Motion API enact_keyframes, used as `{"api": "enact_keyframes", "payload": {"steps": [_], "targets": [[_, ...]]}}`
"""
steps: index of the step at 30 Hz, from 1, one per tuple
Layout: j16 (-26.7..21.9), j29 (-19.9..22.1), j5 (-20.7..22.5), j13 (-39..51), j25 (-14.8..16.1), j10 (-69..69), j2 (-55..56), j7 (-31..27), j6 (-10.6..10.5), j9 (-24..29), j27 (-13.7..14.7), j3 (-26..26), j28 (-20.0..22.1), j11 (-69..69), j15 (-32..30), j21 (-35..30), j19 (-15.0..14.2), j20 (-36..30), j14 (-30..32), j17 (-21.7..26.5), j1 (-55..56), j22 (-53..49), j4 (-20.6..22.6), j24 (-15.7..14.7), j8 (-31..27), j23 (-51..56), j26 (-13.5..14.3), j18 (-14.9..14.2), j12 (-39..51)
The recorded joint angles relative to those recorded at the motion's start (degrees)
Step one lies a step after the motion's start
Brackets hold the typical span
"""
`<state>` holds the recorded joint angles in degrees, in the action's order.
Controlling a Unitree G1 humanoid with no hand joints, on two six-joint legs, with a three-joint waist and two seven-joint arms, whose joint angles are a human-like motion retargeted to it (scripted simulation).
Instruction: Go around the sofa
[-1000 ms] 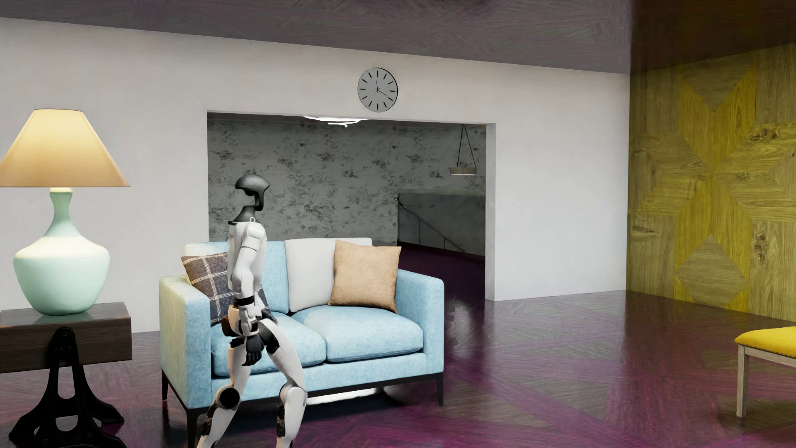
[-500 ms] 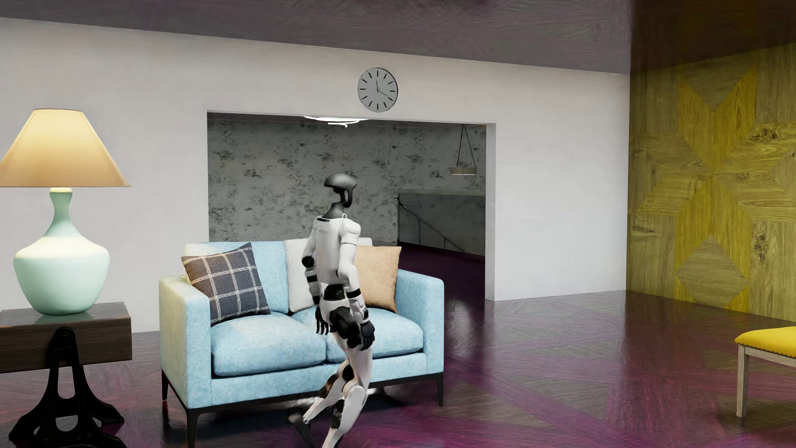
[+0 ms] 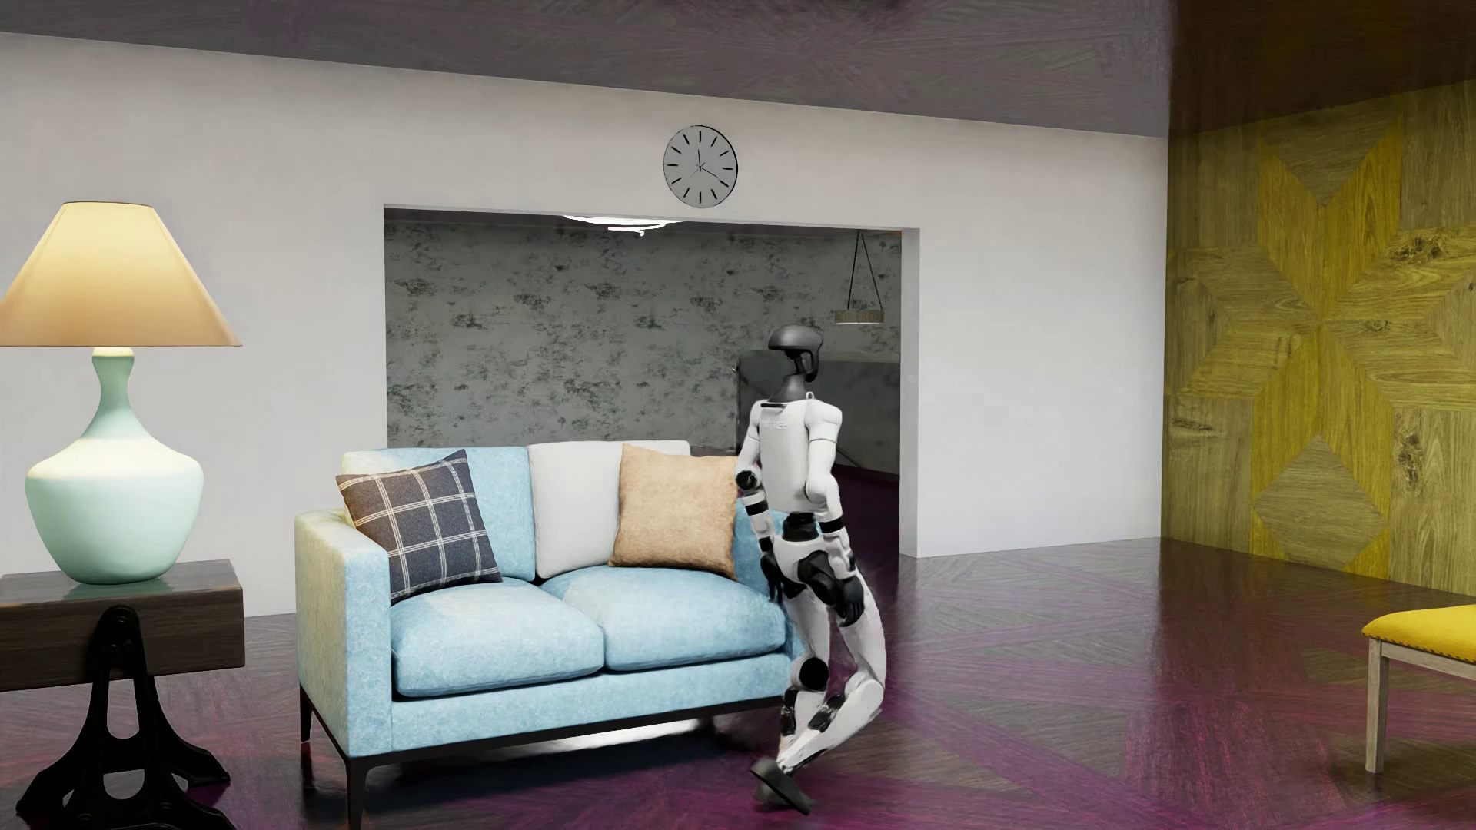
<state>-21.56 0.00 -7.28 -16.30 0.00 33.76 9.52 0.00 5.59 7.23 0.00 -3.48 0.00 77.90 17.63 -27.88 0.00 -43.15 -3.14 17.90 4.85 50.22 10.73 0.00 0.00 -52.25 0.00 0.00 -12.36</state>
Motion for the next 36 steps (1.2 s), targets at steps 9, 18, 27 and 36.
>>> {"api": "enact_keyframes", "payload": {"steps": [9,18,27,36], "targets": [[-2.68,0.00,1.86,-3.27,0.00,0.05,17.04,0.00,-6.24,-3.12,0.00,-14.12,0.00,-38.61,-17.64,-3.39,0.00,13.18,-8.81,2.45,-26.04,-8.26,-8.04,0.00,0.00,-5.41,0.00,0.00,8.99],[1.88,0.00,5.50,2.65,0.00,3.38,-17.78,0.00,-3.00,-0.69,0.00,5.06,0.00,-47.22,-3.24,0.91,0.00,5.40,11.54,3.08,14.45,3.03,-7.74,0.00,0.00,7.60,0.00,0.00,-2.79],[-0.88,0.00,-1.15,-0.95,0.00,1.90,-8.71,0.00,1.03,0.33,0.00,5.75,0.00,-1.21,-9.13,8.50,0.00,3.05,13.37,1.79,10.91,4.93,3.38,0.00,0.00,2.20,0.00,0.00,-7.32],[-3.99,0.00,-2.08,-9.61,0.00,6.20,5.84,0.00,-7.68,-1.16,0.00,-10.37,0.00,-39.58,-25.49,6.11,0.00,13.50,-11.43,3.33,-11.13,-9.31,0.38,0.00,0.00,-1.16,0.00,0.00,0.82]]}}
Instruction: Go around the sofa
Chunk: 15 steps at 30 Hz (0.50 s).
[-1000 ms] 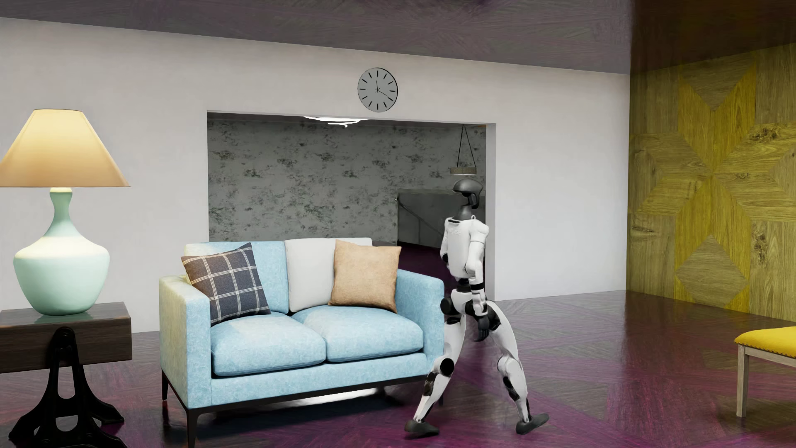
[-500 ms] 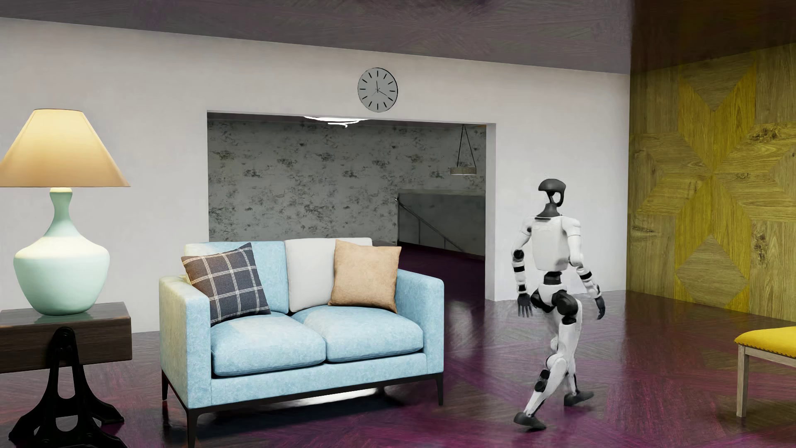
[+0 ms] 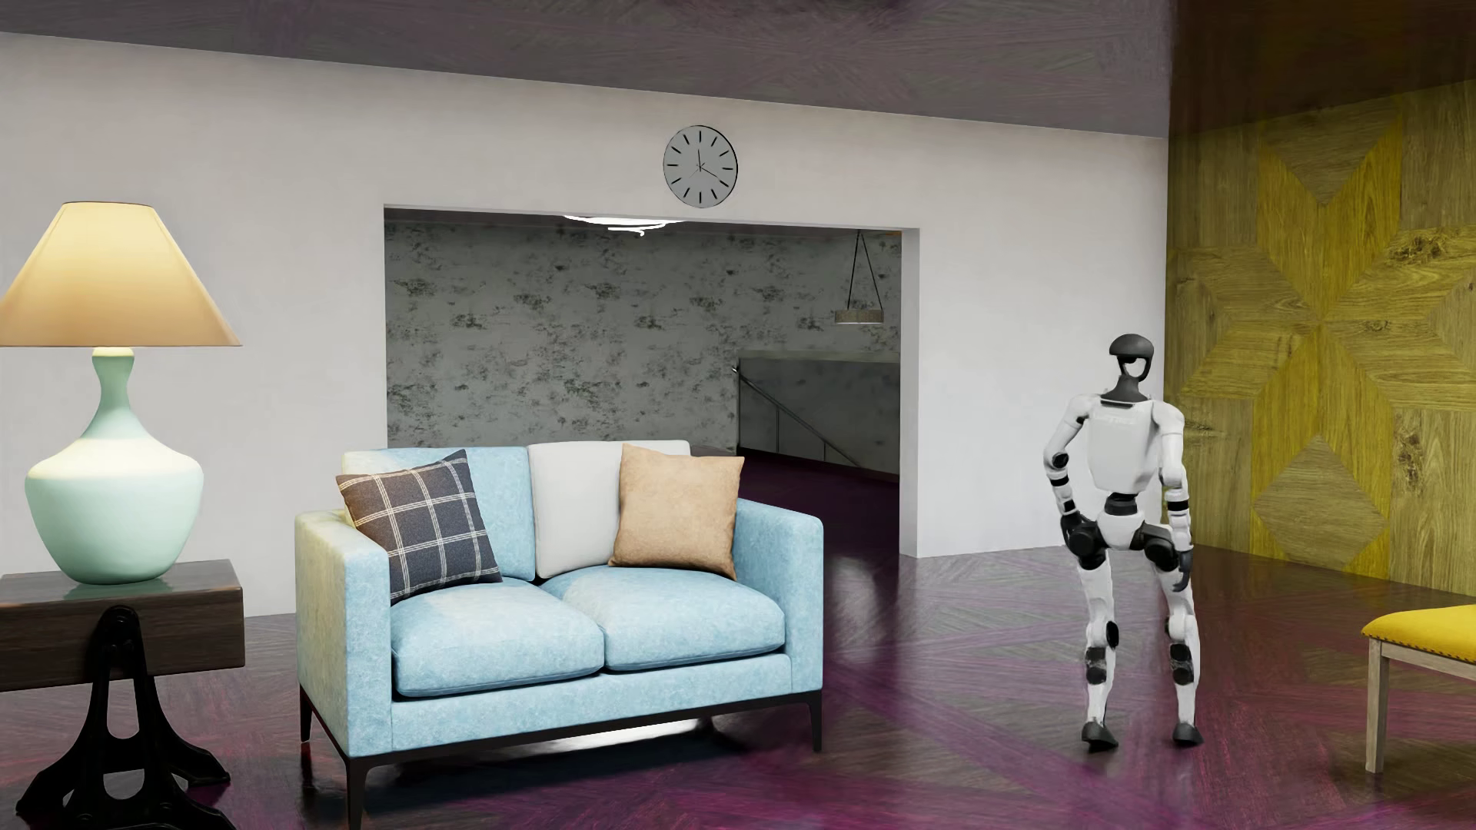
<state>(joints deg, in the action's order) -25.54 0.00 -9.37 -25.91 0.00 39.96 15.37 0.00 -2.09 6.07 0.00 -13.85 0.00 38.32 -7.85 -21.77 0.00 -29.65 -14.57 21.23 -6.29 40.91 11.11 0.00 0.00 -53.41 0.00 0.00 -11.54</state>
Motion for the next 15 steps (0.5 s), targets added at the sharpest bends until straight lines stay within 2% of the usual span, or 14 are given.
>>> {"api": "enact_keyframes", "payload": {"steps": [1,2,3,4,6,8,10,12,13,14,15], "targets": [[2.08,0.00,-0.24,1.46,0.00,6.46,-1.77,0.00,-1.16,0.36,0.00,-1.45,0.00,2.26,6.09,-0.64,0.00,2.25,7.18,0.05,2.92,1.36,-1.06,0.00,0.00,-1.37,0.00,0.00,0.68],[2.77,0.00,-1.62,3.71,0.00,10.27,-4.19,0.00,-2.18,1.51,0.00,-1.46,0.00,2.53,9.29,-1.30,0.00,-0.62,16.25,1.28,5.87,0.81,-1.81,0.00,0.00,-2.05,0.00,0.00,1.80],[4.14,0.00,-2.14,5.21,0.00,12.20,-6.46,0.00,-3.19,1.60,0.00,0.49,0.00,1.25,11.61,-0.78,0.00,-2.89,22.44,2.08,9.12,1.85,-3.30,0.00,0.00,-2.83,0.00,0.00,2.54],[4.54,0.00,-3.82,5.80,0.00,13.39,-8.70,0.00,-3.43,1.42,0.00,2.42,0.00,0.11,13.17,1.54,0.00,-3.66,24.23,2.40,13.36,0.63,-4.41,0.00,0.00,-1.72,0.00,0.00,1.71],[5.20,0.00,-6.43,6.40,0.00,12.49,-13.98,0.00,-2.43,0.39,0.00,5.11,0.00,-1.25,16.82,1.92,0.00,-7.06,21.44,2.57,21.69,1.80,-6.45,0.00,0.00,1.29,0.00,0.00,-0.52],[5.42,0.00,-7.04,6.03,0.00,6.59,-19.85,0.00,-1.34,0.29,0.00,9.15,0.00,-2.39,20.47,2.89,0.00,-9.31,20.25,2.40,27.18,5.34,-9.63,0.00,0.00,5.34,0.00,0.00,-3.56],[4.80,0.00,-5.82,6.89,0.00,-1.94,-26.02,0.00,0.01,-0.45,0.00,12.33,0.00,-4.62,22.98,2.45,0.00,-9.64,17.61,1.82,32.58,7.90,-11.25,0.00,0.00,8.39,0.00,0.00,-6.84],[3.72,0.00,-3.55,8.89,0.00,-7.47,-30.63,0.00,0.69,-0.88,0.00,15.72,0.00,-6.32,25.87,2.49,0.00,-12.10,9.26,2.23,36.84,11.23,-12.66,0.00,0.00,10.61,0.00,0.00,-9.56],[3.16,0.00,-3.45,10.70,0.00,-7.83,-31.85,0.00,1.36,-0.48,0.00,18.39,0.00,-5.90,27.26,0.91,0.00,-13.82,9.38,2.61,38.65,13.03,-13.84,0.00,0.00,11.46,0.00,0.00,-10.68],[2.88,0.00,-4.11,12.29,0.00,-5.50,-33.00,0.00,2.30,-0.06,0.00,20.88,0.00,-4.94,27.53,0.66,0.00,-13.18,18.37,3.21,41.57,14.05,-14.54,0.00,0.00,12.55,0.00,0.00,-12.24],[2.58,0.00,-4.95,13.31,0.00,-0.19,-35.41,0.00,3.57,0.97,0.00,22.80,0.00,-4.73,25.56,0.40,0.00,-15.21,25.80,3.44,44.02,16.19,-14.12,0.00,0.00,12.42,0.00,0.00,-12.59]]}}
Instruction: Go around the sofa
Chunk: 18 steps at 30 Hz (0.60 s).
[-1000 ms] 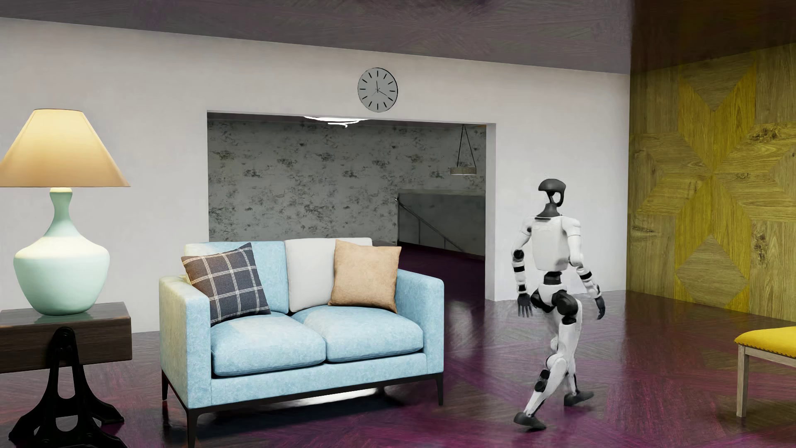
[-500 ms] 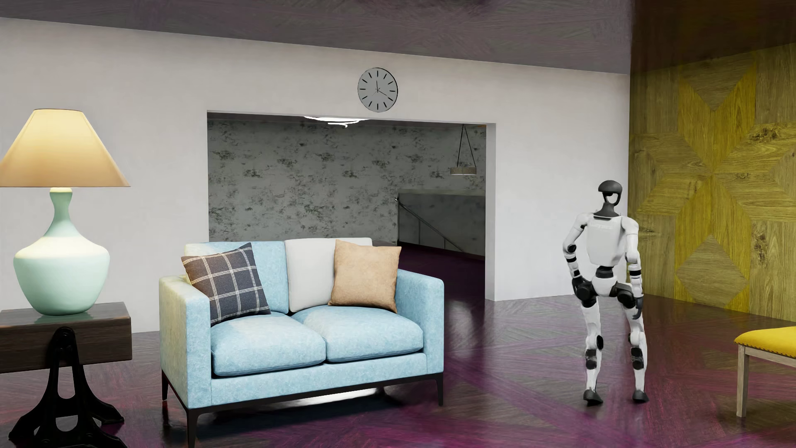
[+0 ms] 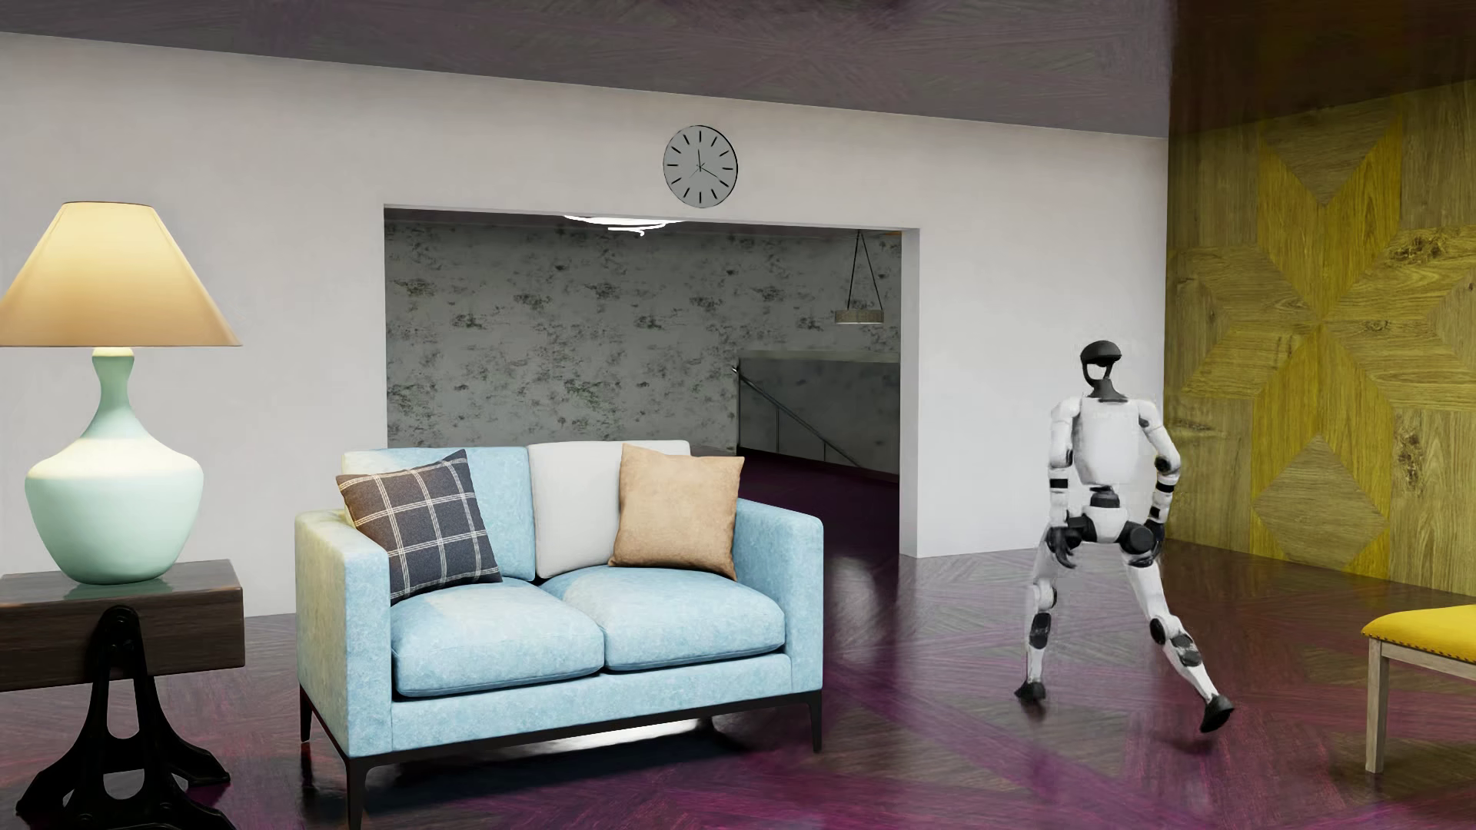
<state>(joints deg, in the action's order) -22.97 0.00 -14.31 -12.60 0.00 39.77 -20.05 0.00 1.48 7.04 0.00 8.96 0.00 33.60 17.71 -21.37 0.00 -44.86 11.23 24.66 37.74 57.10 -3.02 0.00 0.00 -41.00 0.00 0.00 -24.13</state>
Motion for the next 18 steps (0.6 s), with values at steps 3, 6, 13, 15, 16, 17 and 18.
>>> {"api": "enact_keyframes", "payload": {"steps": [3,6,13,15,16,17,18], "targets": [[0.41,0.00,-1.75,-2.16,0.00,5.45,4.31,0.00,2.39,-1.51,0.00,0.96,0.00,10.19,-15.95,1.40,0.00,-2.48,-4.78,-0.36,-2.55,3.10,4.77,0.00,0.00,-2.51,0.00,0.00,-0.20],[0.24,0.00,1.62,-4.45,0.00,0.68,18.38,0.00,3.58,0.49,0.00,-9.41,0.00,34.99,-10.73,-0.65,0.00,-2.26,-13.16,-1.09,-16.48,-1.59,12.01,0.00,0.00,-4.93,0.00,0.00,2.14],[-1.96,0.00,7.65,-14.81,0.00,-15.97,47.61,0.00,2.73,-0.69,0.00,-27.65,0.00,2.72,-7.31,-7.82,0.00,18.10,-34.56,-1.64,-52.80,-22.15,11.61,0.00,0.00,-10.06,0.00,0.00,17.70],[-3.24,0.00,6.67,-16.91,0.00,-16.30,50.19,0.00,3.33,-2.67,0.00,-30.27,0.00,-6.58,-5.77,-8.13,0.00,21.59,-36.12,-1.49,-58.37,-26.88,10.08,0.00,0.00,-10.38,0.00,0.00,20.95],[-3.20,0.00,6.48,-17.64,0.00,-15.06,51.17,0.00,2.75,-2.65,0.00,-32.97,0.00,-3.68,-6.30,-8.04,0.00,23.17,-34.17,-1.47,-60.54,-27.92,6.86,0.00,0.00,-10.74,0.00,0.00,21.50],[-2.68,0.00,7.23,-17.44,0.00,-11.63,53.74,0.00,1.45,-2.73,0.00,-34.05,0.00,4.26,-10.65,-8.85,0.00,24.17,-29.68,-1.53,-61.26,-28.02,3.80,0.00,0.00,-12.21,0.00,0.00,21.11],[-1.01,0.00,9.81,-16.21,0.00,-4.87,54.47,0.00,-0.84,-1.98,0.00,-33.62,0.00,11.78,-11.39,-10.12,0.00,24.28,-21.62,-1.71,-60.65,-26.04,0.43,0.00,0.00,-15.29,0.00,0.00,19.69]]}}
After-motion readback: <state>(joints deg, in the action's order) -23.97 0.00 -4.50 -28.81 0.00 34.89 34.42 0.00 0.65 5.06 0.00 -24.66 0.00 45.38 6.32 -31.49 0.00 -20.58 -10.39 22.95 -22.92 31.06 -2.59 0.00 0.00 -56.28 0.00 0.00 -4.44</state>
